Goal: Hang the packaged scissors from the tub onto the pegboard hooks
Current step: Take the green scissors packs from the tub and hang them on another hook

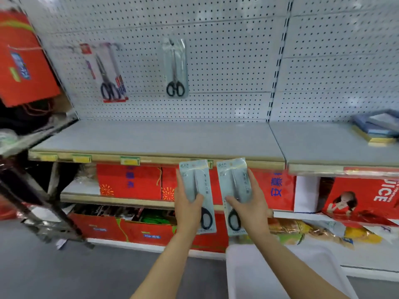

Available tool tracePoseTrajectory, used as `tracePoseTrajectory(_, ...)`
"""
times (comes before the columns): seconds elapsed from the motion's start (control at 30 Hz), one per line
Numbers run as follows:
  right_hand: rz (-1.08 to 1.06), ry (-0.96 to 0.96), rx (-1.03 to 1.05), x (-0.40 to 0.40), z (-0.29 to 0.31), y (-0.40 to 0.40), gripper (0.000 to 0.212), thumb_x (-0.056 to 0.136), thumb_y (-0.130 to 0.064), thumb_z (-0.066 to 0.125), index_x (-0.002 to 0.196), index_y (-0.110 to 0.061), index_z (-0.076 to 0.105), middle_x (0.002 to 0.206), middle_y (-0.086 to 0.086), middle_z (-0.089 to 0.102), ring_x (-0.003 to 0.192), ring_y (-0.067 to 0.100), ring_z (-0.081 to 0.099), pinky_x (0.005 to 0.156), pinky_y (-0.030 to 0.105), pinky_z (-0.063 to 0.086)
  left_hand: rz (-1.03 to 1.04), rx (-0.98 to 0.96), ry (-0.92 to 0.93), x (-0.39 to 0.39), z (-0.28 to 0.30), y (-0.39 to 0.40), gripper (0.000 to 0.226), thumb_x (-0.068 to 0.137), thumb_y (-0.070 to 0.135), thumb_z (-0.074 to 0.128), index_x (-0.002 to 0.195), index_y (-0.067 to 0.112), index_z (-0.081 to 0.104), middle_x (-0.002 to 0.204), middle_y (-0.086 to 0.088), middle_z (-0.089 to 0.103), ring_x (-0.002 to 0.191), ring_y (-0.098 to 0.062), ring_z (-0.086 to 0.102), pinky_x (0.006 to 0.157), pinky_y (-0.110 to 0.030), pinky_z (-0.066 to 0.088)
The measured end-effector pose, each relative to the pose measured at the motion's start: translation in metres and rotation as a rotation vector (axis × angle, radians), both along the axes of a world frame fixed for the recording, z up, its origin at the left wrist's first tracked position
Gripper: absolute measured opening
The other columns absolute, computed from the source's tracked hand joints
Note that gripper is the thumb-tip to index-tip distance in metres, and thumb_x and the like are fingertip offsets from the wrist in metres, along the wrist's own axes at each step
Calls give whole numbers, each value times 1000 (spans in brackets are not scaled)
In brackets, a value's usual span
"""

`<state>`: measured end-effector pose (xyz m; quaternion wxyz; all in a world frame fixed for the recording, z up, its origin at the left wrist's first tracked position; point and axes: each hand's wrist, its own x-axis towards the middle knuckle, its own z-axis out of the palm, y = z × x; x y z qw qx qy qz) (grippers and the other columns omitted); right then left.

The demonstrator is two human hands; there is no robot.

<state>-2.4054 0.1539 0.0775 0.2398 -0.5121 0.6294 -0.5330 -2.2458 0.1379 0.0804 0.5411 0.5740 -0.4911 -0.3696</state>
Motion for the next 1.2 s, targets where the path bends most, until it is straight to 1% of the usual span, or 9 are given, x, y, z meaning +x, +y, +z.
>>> tracePoseTrajectory(0.07,-14,-13,-41,19,21,-14,94,71,-24,83,148,-31,32,131,-14,48,120,0,39,101,24,33,-1,-50,-22,17,24,-17,91,90,0,57,153,44,8,133,28,29,111,28,30,86,1,30)
tracePoseTrajectory(0.2,-29,-24,-135,45,55,-43,94,69,-23,84,147,-35,33,138,-18,46,124,-2,38,102,24,34,-15,-155,-49,39,65,-53,91,91,0,57,153,45,7,142,23,24,129,5,22,100,-16,23)
tracePoseTrajectory(0.37,-13,-26,-224,55,97,-73,94,70,-23,84,148,-34,32,124,-21,45,114,-10,36,92,16,32,-10,-258,-62,50,109,-94,92,90,3,57,152,49,7,119,33,33,99,12,43,85,-22,37)
tracePoseTrajectory(0.47,0,-35,-267,56,121,-87,92,72,-21,83,147,-36,32,116,-21,45,108,-12,37,90,16,33,36,-301,-64,50,135,-113,94,87,5,58,151,51,8,143,12,35,116,0,41,88,-24,38)
tracePoseTrajectory(0.53,18,-40,-303,57,135,-96,92,71,-20,83,147,-35,33,120,-23,44,112,-11,37,95,16,32,38,-337,-61,50,152,-127,94,87,4,57,151,51,8,154,10,26,121,8,35,88,-22,37)
tracePoseTrajectory(0.6,30,-43,-335,60,149,-105,92,71,-20,83,147,-35,34,125,-24,43,116,-10,36,98,18,31,30,-386,-71,50,169,-141,94,87,5,58,151,52,8,153,13,25,108,15,42,82,-23,43)
tracePoseTrajectory(0.73,45,-41,-386,68,173,-127,93,71,-19,83,148,-34,33,130,-26,41,120,-9,34,101,19,30,26,-400,-72,57,203,-176,95,87,7,58,148,58,7,149,6,33,86,8,53,79,-45,56)
tracePoseTrajectory(0.87,24,-72,-403,80,186,-157,94,71,-20,83,147,-37,32,130,-26,42,119,-8,36,98,21,33,-8,-414,-110,61,232,-222,93,87,11,61,150,54,7,125,2,45,88,-2,53,76,-39,54)
tracePoseTrajectory(1.2,-62,-77,-392,103,189,-210,94,71,-19,83,147,-40,31,116,-30,43,110,-7,39,92,20,35,-68,-354,-143,64,240,-308,91,91,13,60,152,49,3,127,-1,42,83,-8,50,57,-22,40)
